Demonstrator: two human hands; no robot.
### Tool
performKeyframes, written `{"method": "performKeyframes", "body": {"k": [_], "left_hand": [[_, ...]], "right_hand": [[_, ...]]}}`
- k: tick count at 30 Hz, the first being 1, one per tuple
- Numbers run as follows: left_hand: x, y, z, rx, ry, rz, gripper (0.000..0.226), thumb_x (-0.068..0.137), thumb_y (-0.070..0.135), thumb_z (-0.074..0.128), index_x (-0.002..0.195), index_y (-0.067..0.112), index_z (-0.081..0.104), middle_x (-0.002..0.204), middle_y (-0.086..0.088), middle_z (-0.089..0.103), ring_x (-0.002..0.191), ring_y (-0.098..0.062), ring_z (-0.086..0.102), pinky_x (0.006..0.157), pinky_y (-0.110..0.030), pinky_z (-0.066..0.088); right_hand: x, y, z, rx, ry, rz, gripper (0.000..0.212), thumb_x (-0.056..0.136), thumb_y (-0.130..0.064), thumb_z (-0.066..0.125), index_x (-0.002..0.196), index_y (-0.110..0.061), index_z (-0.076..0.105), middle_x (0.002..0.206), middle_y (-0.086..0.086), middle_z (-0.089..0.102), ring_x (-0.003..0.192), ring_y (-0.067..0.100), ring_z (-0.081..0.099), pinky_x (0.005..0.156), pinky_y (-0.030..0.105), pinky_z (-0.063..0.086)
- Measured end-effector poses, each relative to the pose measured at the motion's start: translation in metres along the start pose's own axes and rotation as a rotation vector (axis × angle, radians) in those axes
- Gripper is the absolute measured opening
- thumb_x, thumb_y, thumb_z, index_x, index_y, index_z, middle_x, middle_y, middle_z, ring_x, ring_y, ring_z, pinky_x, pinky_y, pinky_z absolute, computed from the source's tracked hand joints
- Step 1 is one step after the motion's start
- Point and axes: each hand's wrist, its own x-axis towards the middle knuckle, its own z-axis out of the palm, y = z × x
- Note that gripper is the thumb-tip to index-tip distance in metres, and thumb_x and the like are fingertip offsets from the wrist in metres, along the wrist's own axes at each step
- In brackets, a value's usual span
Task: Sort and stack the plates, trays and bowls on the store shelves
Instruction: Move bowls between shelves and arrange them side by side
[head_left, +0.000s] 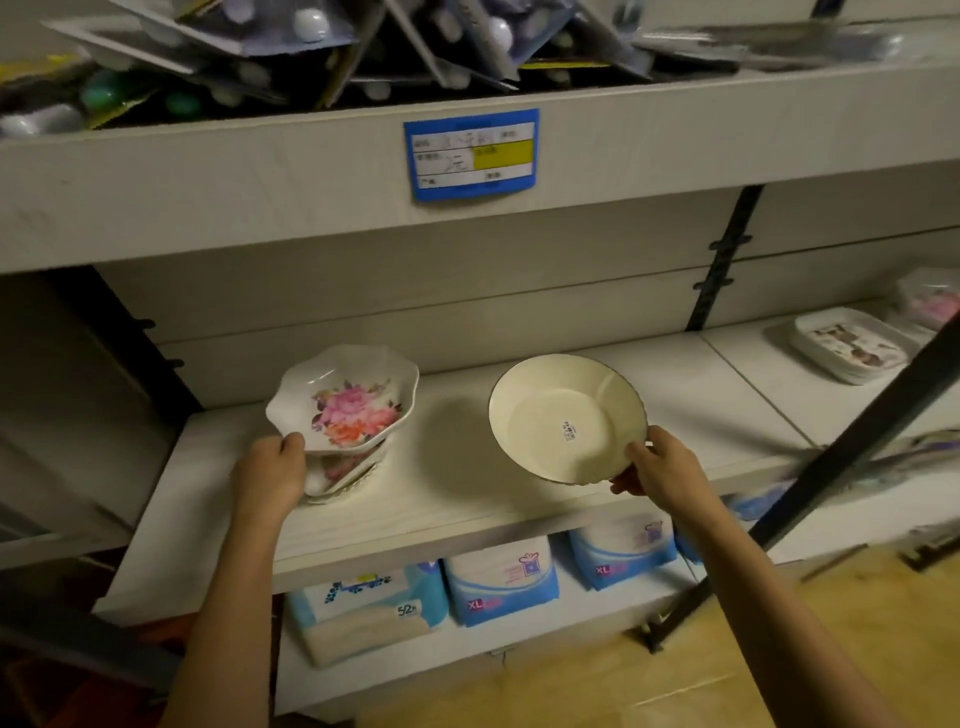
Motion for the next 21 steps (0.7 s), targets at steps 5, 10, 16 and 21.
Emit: {"method": "performKeyframes", "body": {"k": [5, 10, 16, 21], "left_hand": [[-0.044, 0.058, 0.022, -0.100, -0.117, 0.118, 0.034, 0.089, 0.012, 0.040, 0.058, 0.000, 0.050, 0.068, -0.023, 0.055, 0.066, -0.032, 0.048, 0.059, -0.034, 0.029], [-0.100, 0.120, 0.067, -0.127, -0.276, 0.213, 0.034, 0.087, 0.013, 0.040, 0.054, 0.009, 0.042, 0.055, -0.009, 0.044, 0.058, -0.024, 0.038, 0.057, -0.032, 0.027], [-0.184, 0.204, 0.135, -0.089, -0.419, 0.367, 0.037, 0.088, 0.011, 0.040, 0.051, 0.011, 0.039, 0.053, -0.006, 0.039, 0.051, -0.021, 0.033, 0.051, -0.031, 0.022], [-0.238, 0.255, 0.189, -0.093, -0.519, 0.457, 0.038, 0.088, 0.011, 0.044, 0.050, 0.012, 0.040, 0.054, -0.008, 0.042, 0.055, -0.024, 0.037, 0.053, -0.033, 0.026]], "right_hand": [[-0.018, 0.028, -0.067, 0.032, 0.076, 0.028, 0.024, 0.096, -0.015, 0.041, 0.114, -0.003, 0.050, 0.075, 0.004, 0.060, 0.066, 0.015, 0.062, 0.059, 0.024, 0.049], [-0.037, 0.066, -0.149, 0.019, 0.191, 0.048, 0.022, 0.093, -0.013, 0.042, 0.103, 0.001, 0.056, 0.070, 0.010, 0.064, 0.062, 0.020, 0.061, 0.061, 0.033, 0.050], [-0.057, 0.127, -0.259, 0.015, 0.319, 0.099, 0.019, 0.092, -0.006, 0.038, 0.096, -0.001, 0.056, 0.063, 0.008, 0.062, 0.054, 0.020, 0.059, 0.052, 0.029, 0.044], [-0.069, 0.178, -0.334, 0.076, 0.399, 0.168, 0.021, 0.091, -0.007, 0.038, 0.098, 0.003, 0.056, 0.065, 0.011, 0.062, 0.053, 0.020, 0.058, 0.051, 0.028, 0.042]]}}
